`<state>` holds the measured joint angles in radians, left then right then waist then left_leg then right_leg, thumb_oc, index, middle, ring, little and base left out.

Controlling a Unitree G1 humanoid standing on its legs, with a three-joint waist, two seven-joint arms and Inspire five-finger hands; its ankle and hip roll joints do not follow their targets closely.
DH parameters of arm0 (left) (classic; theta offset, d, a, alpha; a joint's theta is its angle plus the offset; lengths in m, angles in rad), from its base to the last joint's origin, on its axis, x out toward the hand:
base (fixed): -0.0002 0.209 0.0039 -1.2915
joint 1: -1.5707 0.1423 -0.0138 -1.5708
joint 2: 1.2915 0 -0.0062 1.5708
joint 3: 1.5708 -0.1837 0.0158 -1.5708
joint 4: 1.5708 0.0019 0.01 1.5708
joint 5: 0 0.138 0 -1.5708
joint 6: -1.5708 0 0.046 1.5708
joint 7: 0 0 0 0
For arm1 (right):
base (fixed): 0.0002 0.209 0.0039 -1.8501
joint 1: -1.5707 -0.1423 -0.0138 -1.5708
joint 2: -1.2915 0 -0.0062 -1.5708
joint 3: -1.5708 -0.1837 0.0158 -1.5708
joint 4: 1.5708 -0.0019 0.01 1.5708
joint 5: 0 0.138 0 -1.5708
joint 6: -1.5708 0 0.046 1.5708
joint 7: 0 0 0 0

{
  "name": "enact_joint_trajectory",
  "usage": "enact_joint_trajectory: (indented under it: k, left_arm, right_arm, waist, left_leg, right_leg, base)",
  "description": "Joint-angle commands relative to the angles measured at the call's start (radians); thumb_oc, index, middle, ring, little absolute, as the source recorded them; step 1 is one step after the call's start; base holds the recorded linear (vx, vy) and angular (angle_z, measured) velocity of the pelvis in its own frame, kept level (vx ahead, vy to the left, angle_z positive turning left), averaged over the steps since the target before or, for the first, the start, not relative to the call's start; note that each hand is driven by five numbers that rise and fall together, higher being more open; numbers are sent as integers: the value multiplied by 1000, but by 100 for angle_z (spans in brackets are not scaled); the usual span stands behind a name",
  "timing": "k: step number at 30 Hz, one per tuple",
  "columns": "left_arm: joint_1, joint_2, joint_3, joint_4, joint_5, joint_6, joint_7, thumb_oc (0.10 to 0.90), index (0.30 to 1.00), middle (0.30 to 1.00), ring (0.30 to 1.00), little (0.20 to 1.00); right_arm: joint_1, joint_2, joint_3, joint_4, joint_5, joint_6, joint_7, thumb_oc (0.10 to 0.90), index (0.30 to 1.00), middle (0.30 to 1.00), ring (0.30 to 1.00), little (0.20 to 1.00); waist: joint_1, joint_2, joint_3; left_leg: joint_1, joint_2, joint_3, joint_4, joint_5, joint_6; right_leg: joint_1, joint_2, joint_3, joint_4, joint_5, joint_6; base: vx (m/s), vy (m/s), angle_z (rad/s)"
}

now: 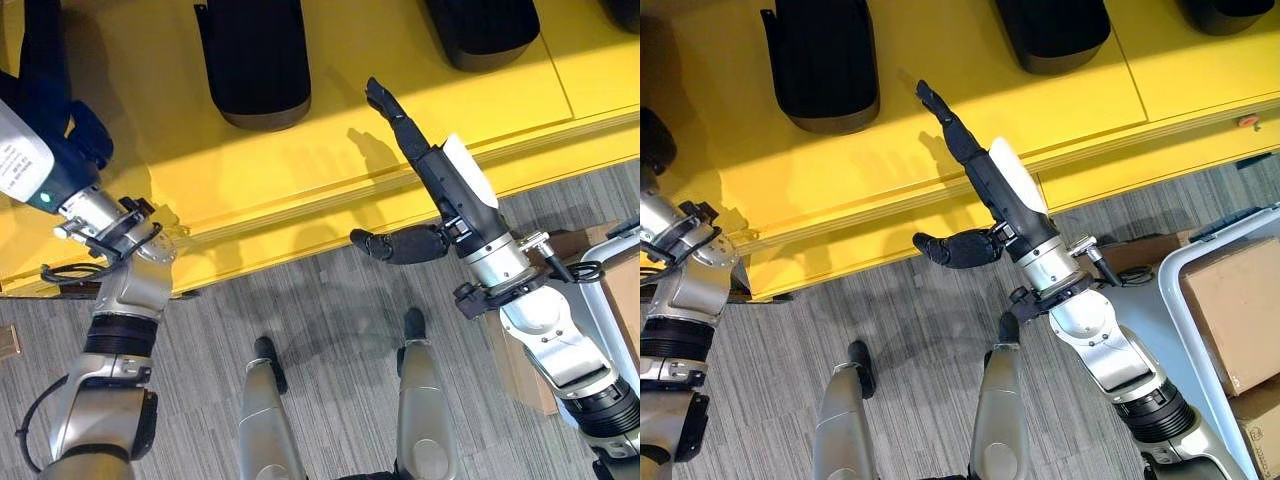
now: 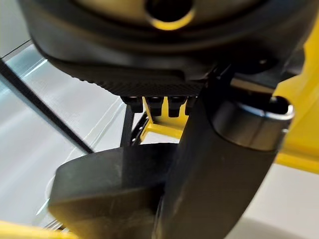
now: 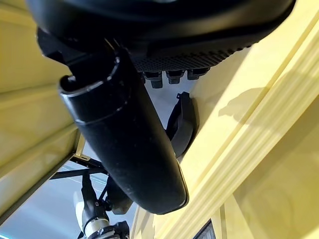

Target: Move parts from the plastic box to the shelf.

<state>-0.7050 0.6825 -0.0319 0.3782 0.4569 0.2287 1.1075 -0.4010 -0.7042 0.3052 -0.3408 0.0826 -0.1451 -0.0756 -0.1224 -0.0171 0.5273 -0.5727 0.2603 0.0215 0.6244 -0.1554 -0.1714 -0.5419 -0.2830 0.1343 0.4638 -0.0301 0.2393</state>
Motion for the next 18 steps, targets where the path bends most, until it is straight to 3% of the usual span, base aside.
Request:
enact_joint_trajectory:
  k: [1, 18]
  left_arm:
    - [-85, 127, 19, -74, 104, -51, 54, 900, 1000, 1000, 1000, 1000]
    - [-44, 94, -43, -163, 141, -83, -103, 900, 1000, 1000, 1000, 1000]
  right_arm:
    - [-77, 38, -37, -90, 28, -77, -53, 900, 1000, 1000, 1000, 1000]
    - [-60, 47, -51, -97, 15, -81, -85, 900, 1000, 1000, 1000, 1000]
  waist:
    - [10, -13, -90]
    - [21, -22, -68]
  left_leg:
    - [8, -53, 22, -107, 34, 67]
    - [-27, -58, 6, -83, 32, 68]
  right_leg:
    - [107, 43, -63, 110, -230, -128]
    - [110, 49, -65, 95, -224, -124]
  base:
    - [0, 0, 0]
    - [-7, -11, 0]
